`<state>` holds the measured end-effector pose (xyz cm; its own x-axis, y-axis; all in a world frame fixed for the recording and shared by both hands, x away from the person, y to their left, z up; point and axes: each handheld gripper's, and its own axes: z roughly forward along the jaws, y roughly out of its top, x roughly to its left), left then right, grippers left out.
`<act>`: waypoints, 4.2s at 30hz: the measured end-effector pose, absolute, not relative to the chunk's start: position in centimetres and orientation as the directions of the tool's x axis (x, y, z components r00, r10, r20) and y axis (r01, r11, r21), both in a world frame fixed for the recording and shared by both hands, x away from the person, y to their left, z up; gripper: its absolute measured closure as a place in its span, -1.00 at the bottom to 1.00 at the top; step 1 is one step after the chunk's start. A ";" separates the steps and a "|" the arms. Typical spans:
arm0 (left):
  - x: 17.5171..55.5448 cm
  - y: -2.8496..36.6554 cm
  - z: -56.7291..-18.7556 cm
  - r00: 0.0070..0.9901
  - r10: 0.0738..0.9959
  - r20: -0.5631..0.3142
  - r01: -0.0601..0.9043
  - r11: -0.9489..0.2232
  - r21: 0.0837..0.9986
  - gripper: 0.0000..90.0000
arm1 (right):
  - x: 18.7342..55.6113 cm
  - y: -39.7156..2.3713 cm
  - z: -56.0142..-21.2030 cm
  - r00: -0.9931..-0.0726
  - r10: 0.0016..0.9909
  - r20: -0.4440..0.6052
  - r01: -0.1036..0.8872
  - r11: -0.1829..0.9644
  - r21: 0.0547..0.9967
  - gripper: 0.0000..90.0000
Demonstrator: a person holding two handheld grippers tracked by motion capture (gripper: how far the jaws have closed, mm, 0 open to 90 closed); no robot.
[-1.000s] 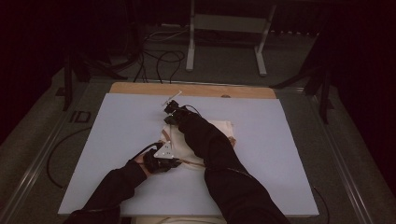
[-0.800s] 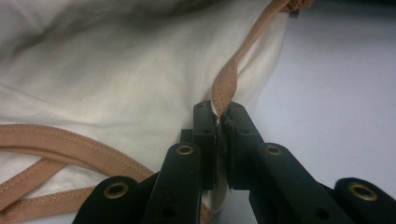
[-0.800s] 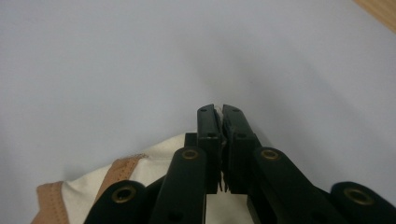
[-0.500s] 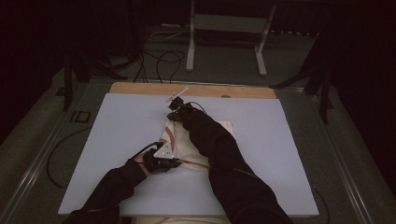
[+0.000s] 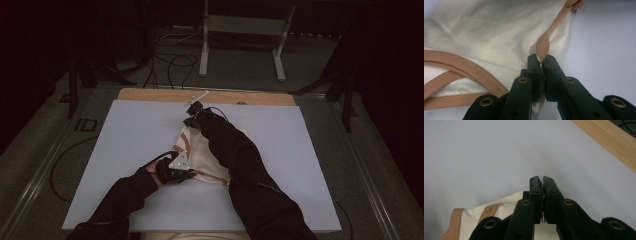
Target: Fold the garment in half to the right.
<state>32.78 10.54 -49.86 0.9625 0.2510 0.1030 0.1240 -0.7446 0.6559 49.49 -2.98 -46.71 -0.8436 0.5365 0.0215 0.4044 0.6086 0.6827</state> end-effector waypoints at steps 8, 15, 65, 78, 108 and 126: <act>32.8 9.6 -49.0 0.965 0.223 0.137 0.089 -0.771 0.631 0.88 | 49.3 -4.6 -45.8 -0.830 0.556 0.025 0.412 0.583 0.700 0.93; 32.8 8.8 -48.3 0.968 0.202 0.147 0.068 -0.781 0.621 0.88 | 49.1 -5.7 -45.2 -0.823 0.567 0.022 0.411 0.569 0.712 0.93; 33.4 3.4 -46.4 0.985 0.052 0.164 -0.044 -0.845 0.534 0.88 | 46.6 -16.0 -43.8 -0.759 0.651 0.026 0.442 0.486 0.754 0.93; 33.7 1.5 -46.4 0.988 0.037 0.148 -0.043 -0.862 0.506 0.88 | 46.4 -18.1 -44.7 -0.747 0.664 0.042 0.442 0.448 0.777 0.93; 34.2 -3.1 -48.1 0.994 0.035 0.106 -0.019 -0.885 0.466 0.82 | 47.1 -21.6 -49.1 -0.694 0.714 0.092 0.508 0.395 0.766 0.92; 34.6 -4.4 -48.8 0.998 0.057 0.026 0.036 -0.860 0.509 0.60 | 47.6 -22.7 -51.0 -0.661 0.743 0.106 0.558 0.392 0.731 0.84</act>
